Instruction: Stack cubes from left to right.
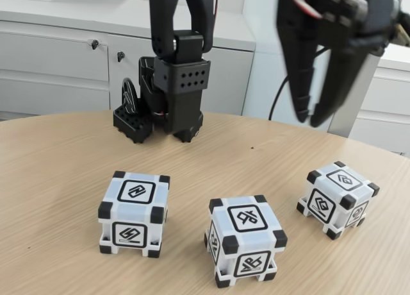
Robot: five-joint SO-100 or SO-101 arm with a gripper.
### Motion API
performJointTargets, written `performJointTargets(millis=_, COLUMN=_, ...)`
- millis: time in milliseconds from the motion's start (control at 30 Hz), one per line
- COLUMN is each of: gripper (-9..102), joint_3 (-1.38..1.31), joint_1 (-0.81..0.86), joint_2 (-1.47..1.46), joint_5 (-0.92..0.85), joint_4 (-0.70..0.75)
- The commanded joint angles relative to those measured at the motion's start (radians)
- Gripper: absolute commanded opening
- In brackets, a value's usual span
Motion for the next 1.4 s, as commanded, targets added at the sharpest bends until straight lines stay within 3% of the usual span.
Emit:
performJointTargets(millis=0, gripper=0, joint_3=-0.038, joint_1=-0.094, joint_2=-0.002, joint_5=-0.002, joint_4=0.000)
performJointTargets(millis=533, gripper=0, joint_3=-0.044, joint_1=-0.115, joint_2=-0.140, joint_5=0.028, joint_4=-0.009)
performJointTargets(millis=600, gripper=5, joint_3=-0.049, joint_1=-0.114, joint_2=-0.141, joint_5=0.035, joint_4=-0.009)
performJointTargets(millis=700, gripper=27, joint_3=-0.049, joint_1=-0.114, joint_2=-0.137, joint_5=0.031, joint_4=-0.009)
performJointTargets(millis=767, gripper=34, joint_3=-0.049, joint_1=-0.114, joint_2=-0.132, joint_5=0.028, joint_4=-0.009)
performJointTargets(millis=1367, gripper=36, joint_3=-0.031, joint_1=-0.127, joint_2=-0.160, joint_5=0.103, joint_4=-0.172)
